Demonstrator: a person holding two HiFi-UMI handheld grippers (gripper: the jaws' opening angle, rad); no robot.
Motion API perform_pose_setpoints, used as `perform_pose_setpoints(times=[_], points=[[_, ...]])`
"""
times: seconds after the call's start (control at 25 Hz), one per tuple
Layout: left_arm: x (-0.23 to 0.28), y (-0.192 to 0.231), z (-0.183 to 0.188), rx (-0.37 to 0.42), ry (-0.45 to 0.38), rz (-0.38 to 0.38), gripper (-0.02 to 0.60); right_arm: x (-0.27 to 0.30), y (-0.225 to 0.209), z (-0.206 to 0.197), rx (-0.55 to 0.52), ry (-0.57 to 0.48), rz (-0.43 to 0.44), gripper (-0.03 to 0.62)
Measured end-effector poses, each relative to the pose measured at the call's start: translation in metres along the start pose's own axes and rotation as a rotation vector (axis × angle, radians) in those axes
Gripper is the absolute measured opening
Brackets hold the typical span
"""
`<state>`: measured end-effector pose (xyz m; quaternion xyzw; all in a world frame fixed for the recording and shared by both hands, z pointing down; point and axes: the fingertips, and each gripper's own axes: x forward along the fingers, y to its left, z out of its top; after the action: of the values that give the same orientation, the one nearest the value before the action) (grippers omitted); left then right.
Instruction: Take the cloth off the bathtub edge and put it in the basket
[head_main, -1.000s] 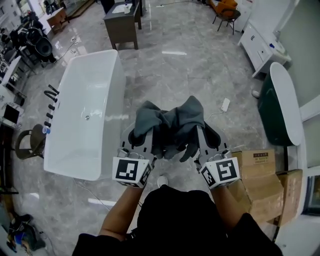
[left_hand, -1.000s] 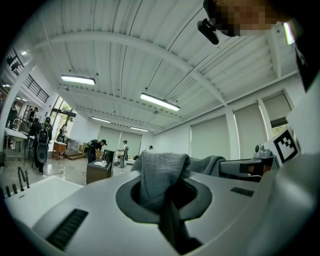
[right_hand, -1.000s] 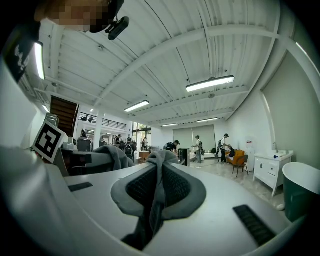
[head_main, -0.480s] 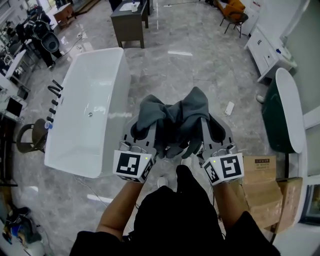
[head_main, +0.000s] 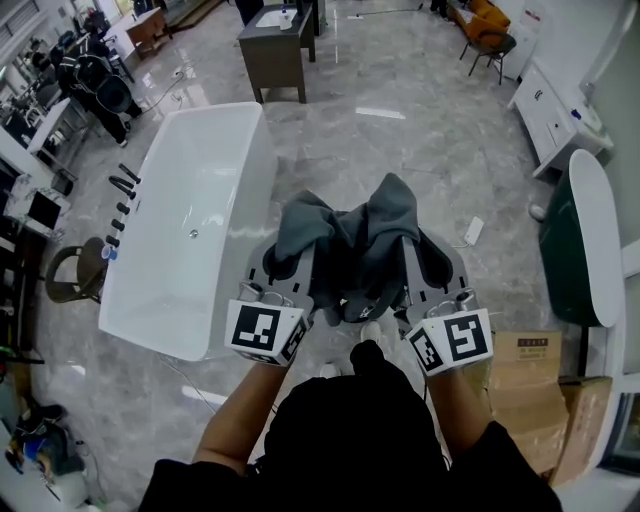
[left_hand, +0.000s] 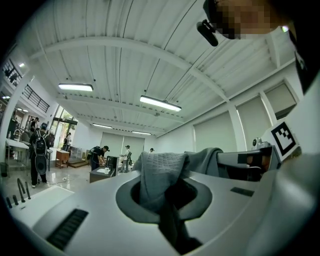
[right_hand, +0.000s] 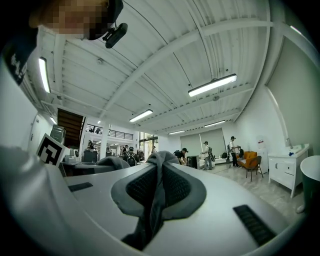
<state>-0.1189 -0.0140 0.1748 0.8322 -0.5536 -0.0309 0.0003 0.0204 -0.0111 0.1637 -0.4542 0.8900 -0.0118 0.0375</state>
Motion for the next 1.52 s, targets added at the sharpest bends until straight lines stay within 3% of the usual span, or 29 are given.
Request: perform_pose_setpoints(times=[0.48,0.84,1.2,1.52], points=[[0.054,0.008,-0.017,0.006,0.026,-0.006,0.043,0.034,-0.029,-0.014,0.003,0.031,0.018,0.041],[0.091,0.013,-0.051,-0.012,0.107,0.004,0.043,0.061,-0.050,-0.045,0.042,0.087,0.065,0.041],[0.111,0.014,-0.109,-0.082,0.168,-0.005,0.043,0.076,-0.068,-0.099,0.056,0.165,0.072,0.041],[0.121,0.024,-0.189,-0.136,0.321,0.036,0.043,0.087,-0.079,-0.165,0.088,0.262,0.082,0.041]])
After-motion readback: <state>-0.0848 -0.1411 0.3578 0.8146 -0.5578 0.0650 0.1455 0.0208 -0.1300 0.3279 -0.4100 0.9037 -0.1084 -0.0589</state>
